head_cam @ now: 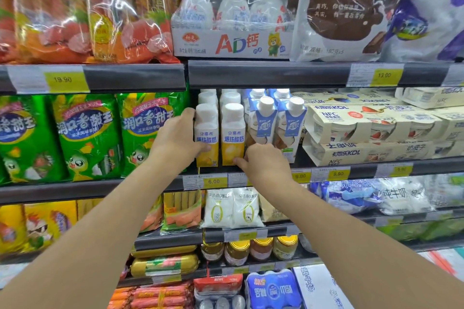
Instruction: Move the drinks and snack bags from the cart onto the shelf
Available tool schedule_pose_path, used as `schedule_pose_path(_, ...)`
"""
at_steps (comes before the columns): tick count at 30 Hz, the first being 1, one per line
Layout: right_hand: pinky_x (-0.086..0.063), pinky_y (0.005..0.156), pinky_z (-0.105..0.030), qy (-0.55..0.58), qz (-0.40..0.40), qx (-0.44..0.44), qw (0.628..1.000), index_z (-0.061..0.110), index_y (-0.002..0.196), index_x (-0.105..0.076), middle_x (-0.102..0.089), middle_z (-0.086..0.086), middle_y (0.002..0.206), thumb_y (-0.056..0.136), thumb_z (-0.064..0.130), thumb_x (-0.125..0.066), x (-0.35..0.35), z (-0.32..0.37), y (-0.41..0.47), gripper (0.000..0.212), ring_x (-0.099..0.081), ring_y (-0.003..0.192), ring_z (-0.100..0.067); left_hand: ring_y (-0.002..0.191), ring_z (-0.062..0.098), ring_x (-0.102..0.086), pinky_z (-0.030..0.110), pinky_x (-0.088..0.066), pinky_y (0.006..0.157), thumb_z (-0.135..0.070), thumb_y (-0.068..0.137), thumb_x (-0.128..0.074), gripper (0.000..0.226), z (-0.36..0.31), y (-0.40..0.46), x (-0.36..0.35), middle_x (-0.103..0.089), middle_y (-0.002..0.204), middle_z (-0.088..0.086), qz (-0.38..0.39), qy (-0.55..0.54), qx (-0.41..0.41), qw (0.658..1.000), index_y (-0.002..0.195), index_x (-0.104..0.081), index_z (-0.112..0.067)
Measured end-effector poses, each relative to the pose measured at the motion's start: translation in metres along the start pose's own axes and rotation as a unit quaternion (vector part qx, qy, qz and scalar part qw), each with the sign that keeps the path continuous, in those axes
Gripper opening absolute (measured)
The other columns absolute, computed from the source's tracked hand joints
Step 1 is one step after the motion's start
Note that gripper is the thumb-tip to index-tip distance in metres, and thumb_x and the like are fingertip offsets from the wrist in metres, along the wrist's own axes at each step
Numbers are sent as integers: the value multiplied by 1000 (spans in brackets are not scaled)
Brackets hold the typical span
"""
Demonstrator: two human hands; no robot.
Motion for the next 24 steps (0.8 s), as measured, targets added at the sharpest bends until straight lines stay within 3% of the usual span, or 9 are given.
schedule_pose_path(4, -47, 62, -34, -12, -5, 7, 1000, 13, 66, -49, -54, -6, 71, 92, 58, -52, 2, 2, -9, 52, -62, 78, -32, 87, 24, -66, 43, -56, 81, -33, 69, -87, 73, 8, -10, 7, -64, 116, -3, -25, 2, -27, 999, 130, -49, -22)
schedule_pose_path(6, -47, 59, -34, -13, -11, 37, 999, 15, 61, -47, -55, -5, 67, 92, 59, -50, 3, 13, -15, 54, -60, 72, -28, 84, 18, -62, 36, -52, 80, -36, 72, -85, 62, 24, -25, 17, -62, 106, -7, -78, 10, -41, 996, 124, -55, -21)
schedule_pose_path(8, -49, 60, -34, 2, -6, 75, 997, 14, 66, -56, -59, -5, 68, 93, 58, -49, 4, 32, -17, 52, -60, 72, -27, 75, 17, -60, 35, -52, 77, -34, 74, -84, 49, 47, -38, 28, -63, 96, -4, -139, 22, -36, 989, 113, -60, -17)
schedule_pose_path(10, -47, 61, -33, 9, 5, 108, 994, 11, 77, -66, -60, -5, 71, 94, 57, -48, 2, 57, -15, 52, -59, 74, -27, 80, 21, -62, 37, -53, 78, -34, 74, -83, 49, 70, -46, 37, -63, 99, 2, -170, 45, -8, 984, 112, -60, -13)
schedule_pose_path(13, -46, 62, -33, 9, 26, 128, 991, 11, 89, -69, -56, -4, 73, 95, 55, -47, -7, 93, -10, 49, -60, 77, -30, 92, 31, -65, 42, -54, 74, -40, 73, -83, 63, 92, -50, 42, -60, 108, 10, -168, 119, 18, 978, 120, -54, -8)
schedule_pose_path(16, -41, 62, -35, 3, 31, 130, 991, 11, 80, -55, -50, -3, 74, 96, 52, -49, -15, 116, -4, 45, -56, 79, -31, 92, 34, -68, 41, -54, 68, -48, 72, -80, 73, 105, -52, 40, -60, 109, 11, -145, 177, 36, 973, 124, -47, -9)
schedule_pose_path(18, -41, 63, -36, -8, 27, 126, 992, 13, 80, -48, -48, -4, 76, 96, 51, -50, -16, 126, 0, 42, -52, 76, -29, 94, 34, -69, 41, -55, 69, -50, 73, -79, 73, 107, -52, 38, -62, 107, 10, -127, 187, 42, 973, 123, -43, -11)
schedule_pose_path(24, -44, 61, -35, -14, 27, 113, 993, 11, 77, -50, -44, -1, 65, 94, 49, -55, -12, 135, 5, 42, -53, 71, -27, 91, 31, -68, 34, -49, 63, -48, 77, -76, 64, 106, -47, 37, -56, 107, 6, -106, 183, 55, 976, 117, -39, -15)
Point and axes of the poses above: each hand's wrist, its own y-axis towards the middle knuckle, its own x-axis out of the back of the hand, z = x × y, the point moved 1 cm from there along y, towards the middle knuckle
